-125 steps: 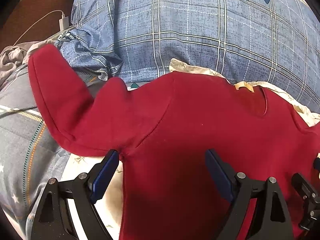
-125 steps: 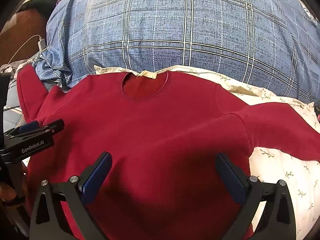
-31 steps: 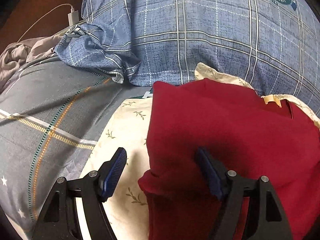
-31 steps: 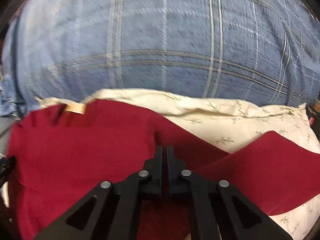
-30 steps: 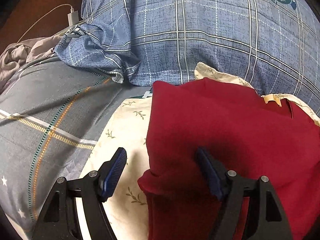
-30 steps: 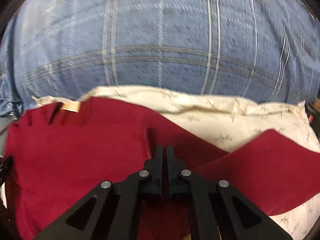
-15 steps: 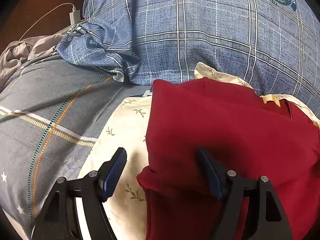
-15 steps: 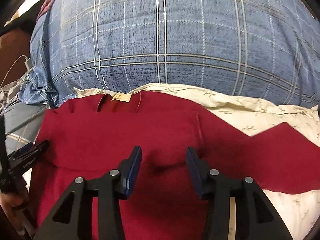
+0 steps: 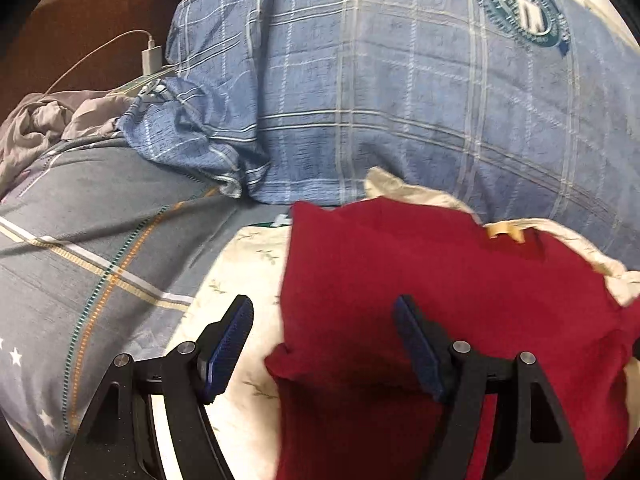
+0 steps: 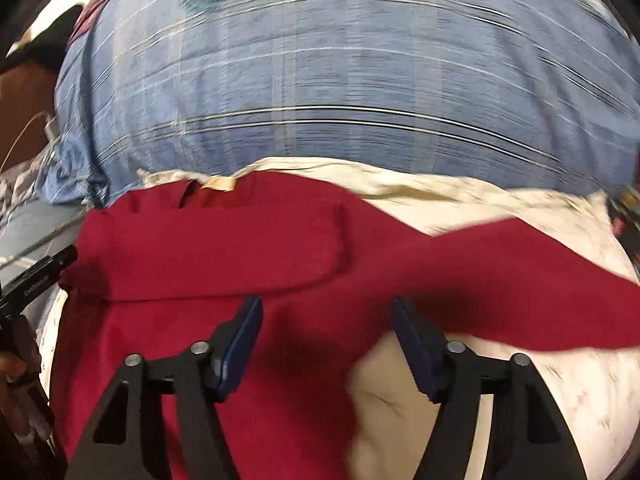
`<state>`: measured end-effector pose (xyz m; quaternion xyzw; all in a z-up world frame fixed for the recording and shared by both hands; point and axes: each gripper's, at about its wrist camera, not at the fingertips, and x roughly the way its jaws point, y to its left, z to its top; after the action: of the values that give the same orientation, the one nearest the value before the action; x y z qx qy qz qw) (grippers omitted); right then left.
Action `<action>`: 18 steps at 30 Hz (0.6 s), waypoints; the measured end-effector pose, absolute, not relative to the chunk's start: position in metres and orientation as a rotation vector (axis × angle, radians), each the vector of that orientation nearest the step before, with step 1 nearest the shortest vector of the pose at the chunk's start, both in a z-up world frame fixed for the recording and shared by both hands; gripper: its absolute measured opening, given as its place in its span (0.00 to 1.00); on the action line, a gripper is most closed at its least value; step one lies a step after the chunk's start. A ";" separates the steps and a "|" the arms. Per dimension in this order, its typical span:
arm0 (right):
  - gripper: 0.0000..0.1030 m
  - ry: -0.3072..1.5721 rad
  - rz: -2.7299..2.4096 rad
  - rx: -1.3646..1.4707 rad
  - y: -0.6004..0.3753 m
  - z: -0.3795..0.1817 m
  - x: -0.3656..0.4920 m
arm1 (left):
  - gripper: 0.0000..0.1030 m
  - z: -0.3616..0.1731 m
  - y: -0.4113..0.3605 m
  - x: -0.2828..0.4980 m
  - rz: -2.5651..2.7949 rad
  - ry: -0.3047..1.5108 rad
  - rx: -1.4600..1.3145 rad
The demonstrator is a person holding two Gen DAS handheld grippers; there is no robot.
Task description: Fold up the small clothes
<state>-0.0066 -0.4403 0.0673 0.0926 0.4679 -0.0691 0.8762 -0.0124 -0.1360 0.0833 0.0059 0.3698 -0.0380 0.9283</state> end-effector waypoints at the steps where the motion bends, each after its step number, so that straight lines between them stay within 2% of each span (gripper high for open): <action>1: 0.67 0.977 -0.156 0.217 -0.447 0.067 -0.010 | 0.70 0.083 -0.139 -0.015 -0.092 0.759 0.010; 12: 0.67 0.958 -0.115 0.431 -0.468 0.029 -0.016 | 0.70 0.069 -0.153 -0.011 -0.109 0.809 0.066; 18: 0.67 0.978 -0.109 0.427 -0.464 0.028 -0.016 | 0.70 0.067 -0.156 -0.008 -0.096 0.809 0.076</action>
<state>-0.0161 -0.4638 0.0277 0.2034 0.4658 -0.0520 0.8596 -0.0078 -0.1557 0.0667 0.0369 0.3933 -0.0466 0.9175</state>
